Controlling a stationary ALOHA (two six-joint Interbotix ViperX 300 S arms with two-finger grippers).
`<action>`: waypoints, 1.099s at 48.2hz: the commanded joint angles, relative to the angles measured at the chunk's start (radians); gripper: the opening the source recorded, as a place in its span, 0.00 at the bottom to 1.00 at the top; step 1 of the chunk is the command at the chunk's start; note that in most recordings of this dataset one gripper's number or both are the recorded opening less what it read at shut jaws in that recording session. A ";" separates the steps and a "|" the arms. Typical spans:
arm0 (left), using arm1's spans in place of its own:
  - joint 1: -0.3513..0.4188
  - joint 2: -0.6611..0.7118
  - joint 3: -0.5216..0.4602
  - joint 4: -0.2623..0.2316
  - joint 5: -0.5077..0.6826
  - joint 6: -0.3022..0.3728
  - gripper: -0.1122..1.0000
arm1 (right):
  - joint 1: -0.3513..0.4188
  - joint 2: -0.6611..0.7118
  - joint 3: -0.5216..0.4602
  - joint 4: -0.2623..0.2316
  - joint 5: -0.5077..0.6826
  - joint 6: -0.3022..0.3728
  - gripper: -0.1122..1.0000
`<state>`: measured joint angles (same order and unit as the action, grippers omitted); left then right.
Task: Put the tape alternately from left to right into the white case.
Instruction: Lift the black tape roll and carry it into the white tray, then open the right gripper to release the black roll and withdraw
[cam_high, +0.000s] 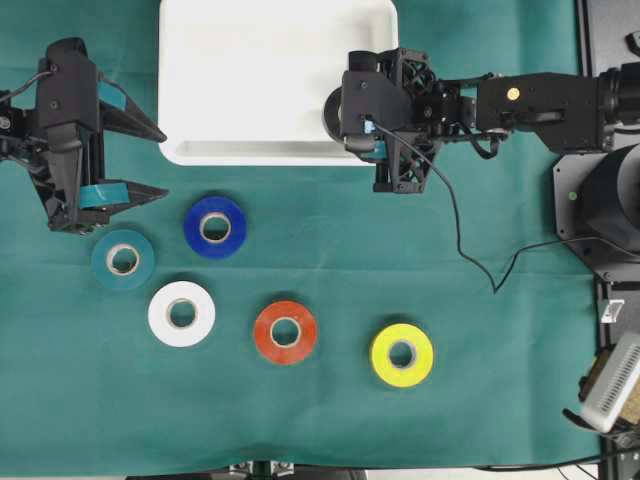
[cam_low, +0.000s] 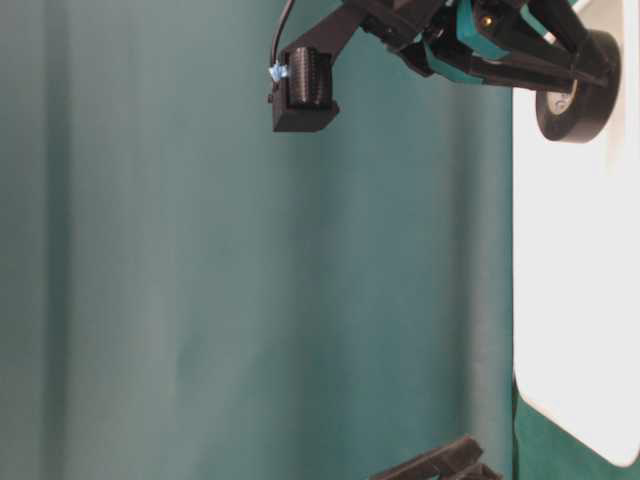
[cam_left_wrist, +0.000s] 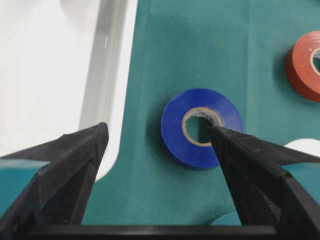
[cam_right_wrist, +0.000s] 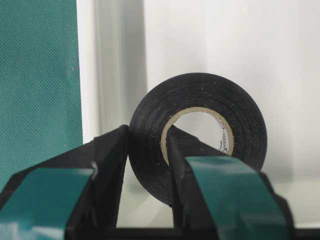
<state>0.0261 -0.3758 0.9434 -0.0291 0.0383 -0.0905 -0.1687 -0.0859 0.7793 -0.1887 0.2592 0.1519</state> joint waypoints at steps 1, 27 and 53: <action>0.002 -0.009 -0.008 0.000 -0.005 -0.002 0.68 | 0.003 -0.011 -0.023 -0.003 -0.005 0.002 0.29; 0.000 -0.008 -0.008 0.000 -0.006 -0.002 0.68 | 0.003 -0.011 -0.020 -0.003 -0.003 0.003 0.29; -0.002 -0.009 -0.008 0.000 0.002 -0.002 0.68 | 0.003 -0.012 -0.018 -0.003 0.000 0.002 0.77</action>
<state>0.0245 -0.3758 0.9449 -0.0291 0.0399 -0.0920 -0.1672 -0.0859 0.7793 -0.1902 0.2608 0.1534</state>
